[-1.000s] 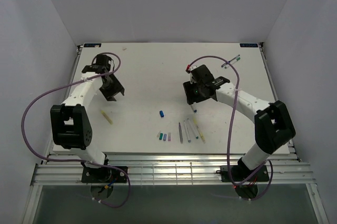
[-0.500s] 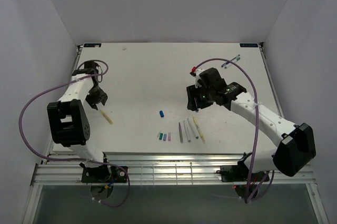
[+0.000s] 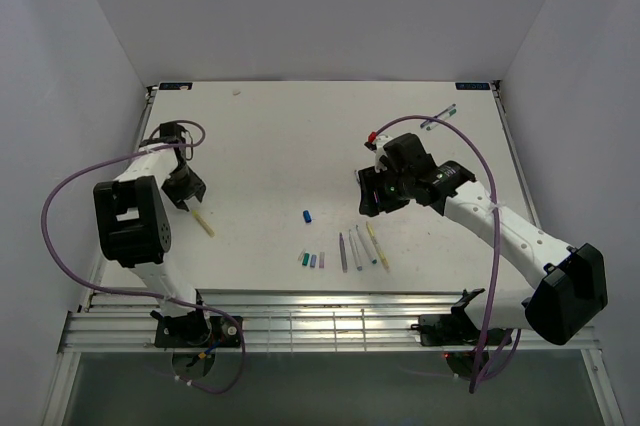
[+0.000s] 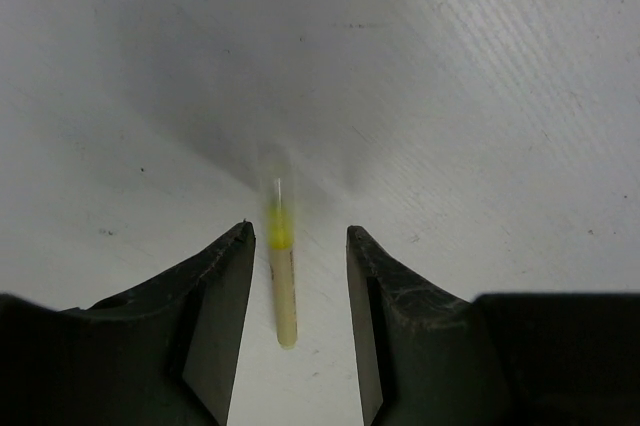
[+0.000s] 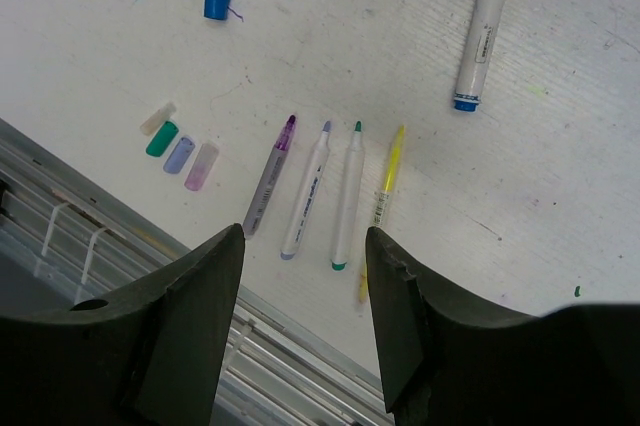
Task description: Open the pen caps
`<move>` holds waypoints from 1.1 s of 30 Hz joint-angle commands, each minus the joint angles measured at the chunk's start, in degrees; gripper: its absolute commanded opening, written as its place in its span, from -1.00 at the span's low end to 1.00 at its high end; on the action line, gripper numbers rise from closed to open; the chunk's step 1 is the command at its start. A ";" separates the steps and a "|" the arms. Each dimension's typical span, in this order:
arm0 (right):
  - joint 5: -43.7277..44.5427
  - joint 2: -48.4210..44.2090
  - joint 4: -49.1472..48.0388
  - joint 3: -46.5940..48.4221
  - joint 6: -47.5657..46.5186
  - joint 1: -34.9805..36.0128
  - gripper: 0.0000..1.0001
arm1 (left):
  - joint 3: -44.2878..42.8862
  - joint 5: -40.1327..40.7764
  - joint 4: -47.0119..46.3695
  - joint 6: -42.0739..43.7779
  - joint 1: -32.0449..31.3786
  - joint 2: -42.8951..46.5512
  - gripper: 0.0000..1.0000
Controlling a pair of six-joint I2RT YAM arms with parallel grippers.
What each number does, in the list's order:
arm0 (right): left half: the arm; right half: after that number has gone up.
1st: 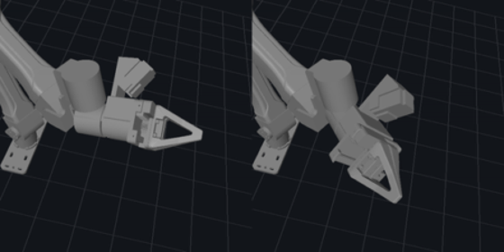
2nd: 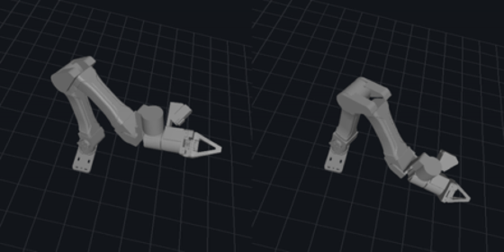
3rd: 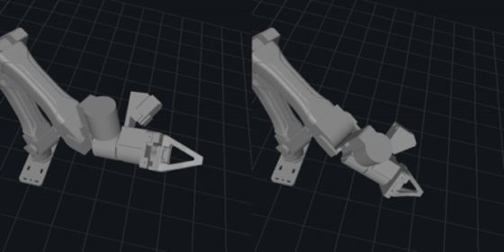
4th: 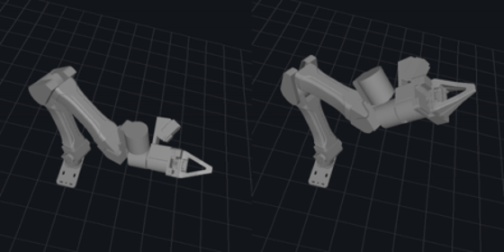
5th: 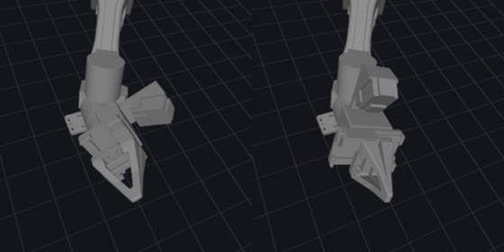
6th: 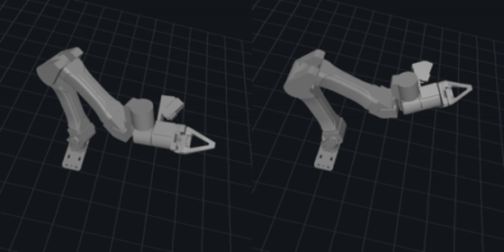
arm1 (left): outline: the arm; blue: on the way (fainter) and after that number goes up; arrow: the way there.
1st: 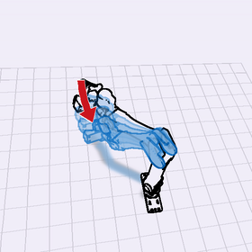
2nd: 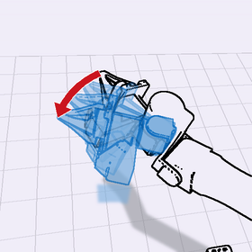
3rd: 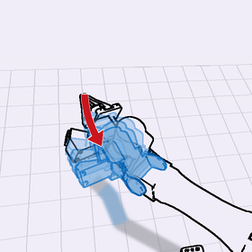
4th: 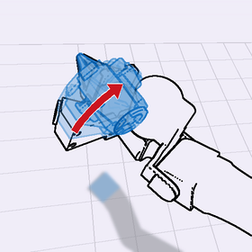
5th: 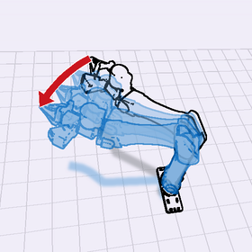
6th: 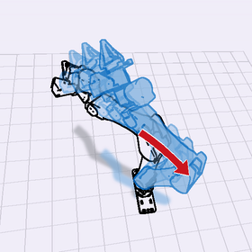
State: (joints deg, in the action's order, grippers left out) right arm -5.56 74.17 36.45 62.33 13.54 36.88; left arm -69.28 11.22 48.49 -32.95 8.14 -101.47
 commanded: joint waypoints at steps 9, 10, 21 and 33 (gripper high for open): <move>0.46 -1.31 0.20 -0.19 0.26 0.03 0.16 | -0.60 0.20 -2.26 0.52 0.91 -1.98 0.05; 0.55 -1.31 0.20 -0.19 0.26 0.03 0.16 | -0.51 0.38 -2.35 0.69 0.91 -2.24 0.05; 0.82 -0.87 0.20 0.34 0.17 0.03 0.16 | 1.77 1.08 -4.02 1.13 2.05 -3.12 -0.09; 1.78 -1.57 1.78 1.57 0.26 0.03 0.16 | 1.25 -0.58 -4.81 1.75 2.05 -3.21 -0.94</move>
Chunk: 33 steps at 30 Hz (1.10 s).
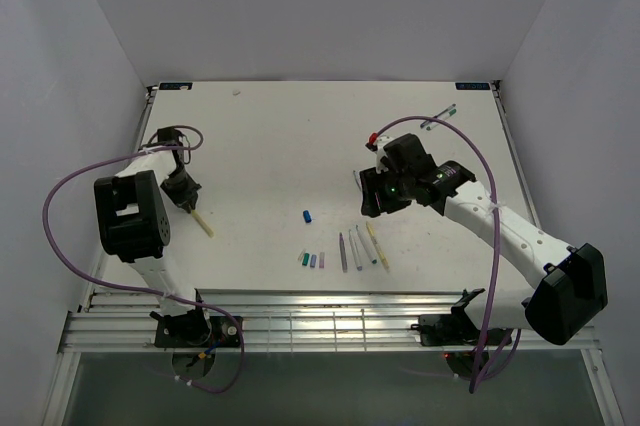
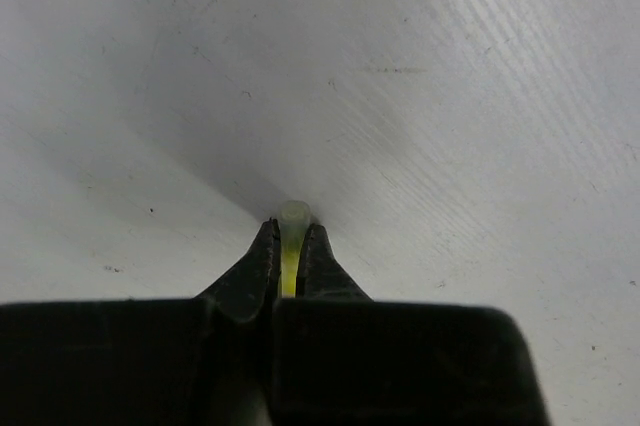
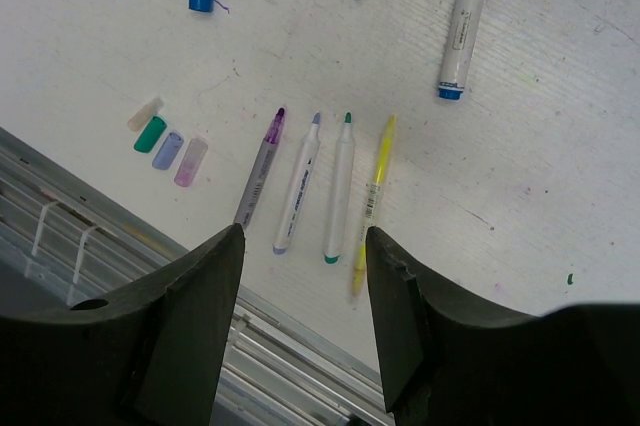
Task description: Open the pen caps
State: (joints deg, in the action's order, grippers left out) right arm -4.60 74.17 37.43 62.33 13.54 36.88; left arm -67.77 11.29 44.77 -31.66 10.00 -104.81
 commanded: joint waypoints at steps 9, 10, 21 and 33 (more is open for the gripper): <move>-12.41 5.62 1.16 10.35 0.43 0.03 0.18 | -1.15 -19.97 -1.35 -2.78 -1.21 14.27 -1.00; -14.71 6.42 0.54 11.84 0.70 0.03 0.20 | -0.70 -22.43 -1.44 -3.84 -1.99 15.68 -1.00; -37.49 16.35 -16.05 17.91 12.29 1.43 0.34 | 8.26 -37.91 -14.36 -25.18 -15.53 32.99 -1.00; -38.99 25.32 -23.45 22.84 20.12 5.04 0.34 | 13.28 -37.31 -21.92 -33.29 -23.80 38.19 -1.00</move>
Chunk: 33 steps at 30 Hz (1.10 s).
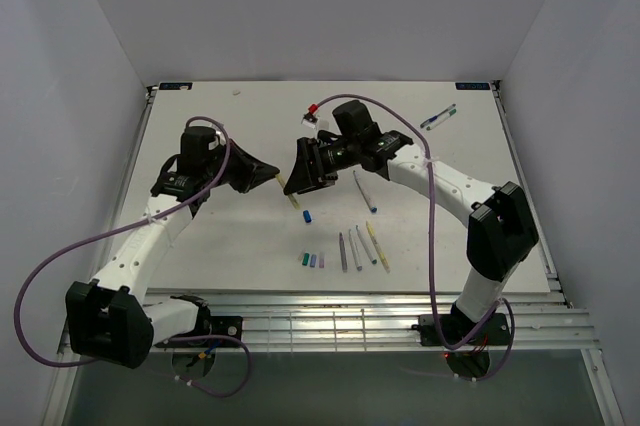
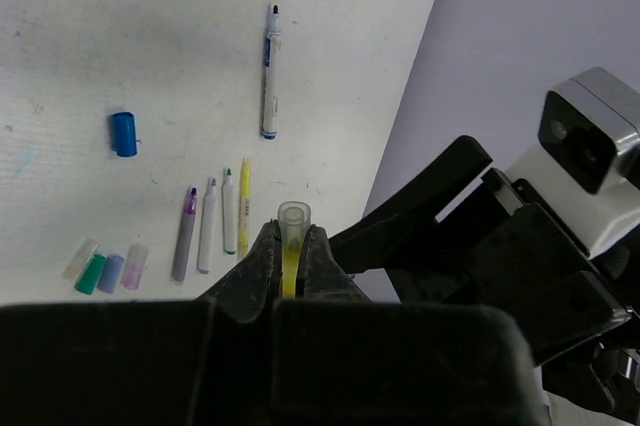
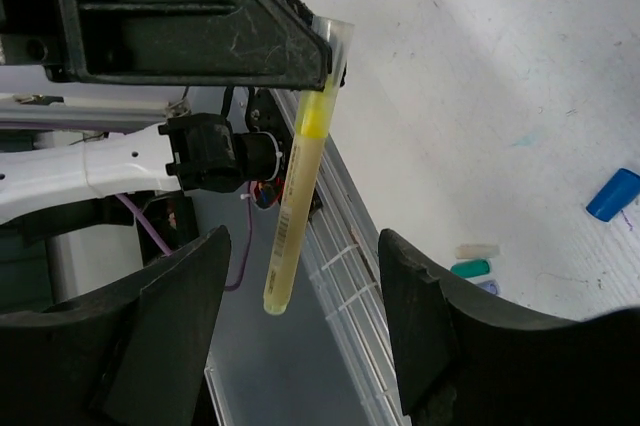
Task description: Open the pen caps
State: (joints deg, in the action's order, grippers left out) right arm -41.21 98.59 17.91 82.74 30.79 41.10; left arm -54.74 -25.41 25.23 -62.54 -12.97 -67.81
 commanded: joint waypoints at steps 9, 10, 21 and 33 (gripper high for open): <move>-1.42 2.75 -5.52 1.29 4.99 3.46 -0.37 | -2.73 0.88 -1.25 -1.88 -2.23 -0.30 -1.00; -1.07 2.49 -5.08 1.37 4.81 3.55 -0.72 | -3.35 1.24 0.50 -1.62 -2.32 -0.57 -1.00; 58.47 4.33 27.26 13.42 -21.54 14.08 -0.85 | -16.89 5.80 18.53 9.98 -2.58 -12.96 -1.00; 24.40 -8.04 14.49 -2.39 -20.09 8.66 -0.85 | -22.43 8.18 18.19 14.64 -2.58 -16.57 -1.00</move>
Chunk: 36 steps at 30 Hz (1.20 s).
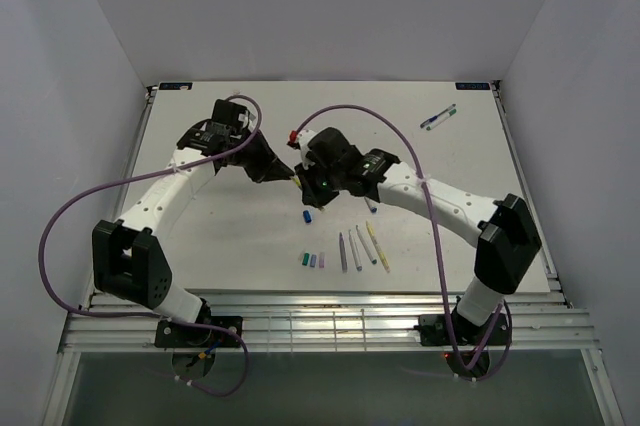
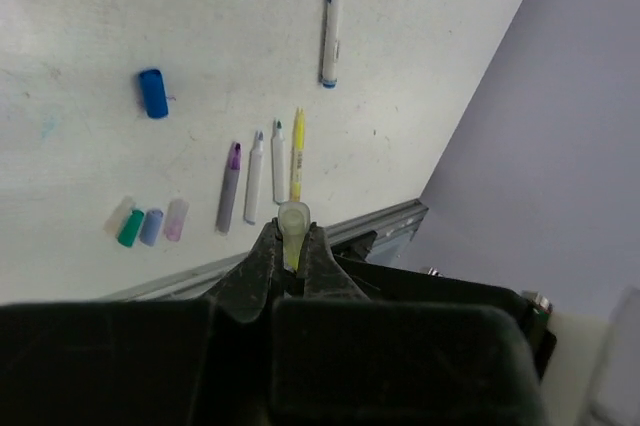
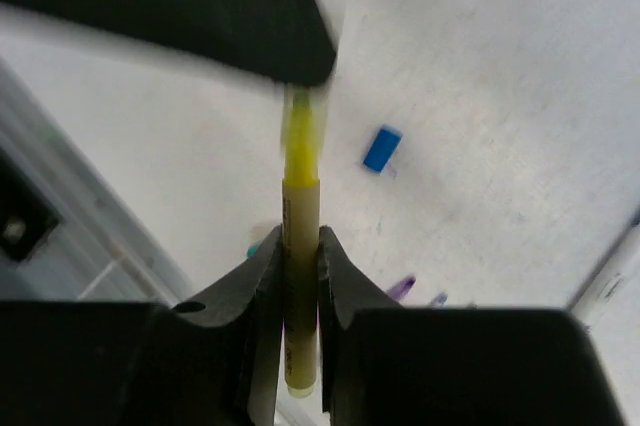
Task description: Open the pen caps
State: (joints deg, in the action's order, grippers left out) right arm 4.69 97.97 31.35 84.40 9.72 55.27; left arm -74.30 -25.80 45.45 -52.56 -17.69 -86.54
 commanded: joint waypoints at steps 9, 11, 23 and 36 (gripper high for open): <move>-59.90 -12.18 -24.68 -18.22 16.74 -11.14 -0.85 | 0.29 12.44 -5.46 7.03 2.14 4.45 -1.00; -60.14 -12.46 -24.76 -18.04 16.39 -12.28 -0.85 | 1.52 12.27 -5.55 6.77 2.22 4.80 -1.00; -18.43 -7.98 -0.86 -10.57 3.83 -21.24 -0.85 | 7.24 7.70 -3.61 7.91 0.38 1.73 -1.00; -17.53 1.16 -2.70 -11.37 -3.38 -35.31 -0.85 | 11.02 7.08 -9.41 9.66 -5.16 -6.26 -1.00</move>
State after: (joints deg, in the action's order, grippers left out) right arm -14.72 97.56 28.73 71.88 9.41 20.34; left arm -63.22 -17.65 39.27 -44.45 -22.44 -92.58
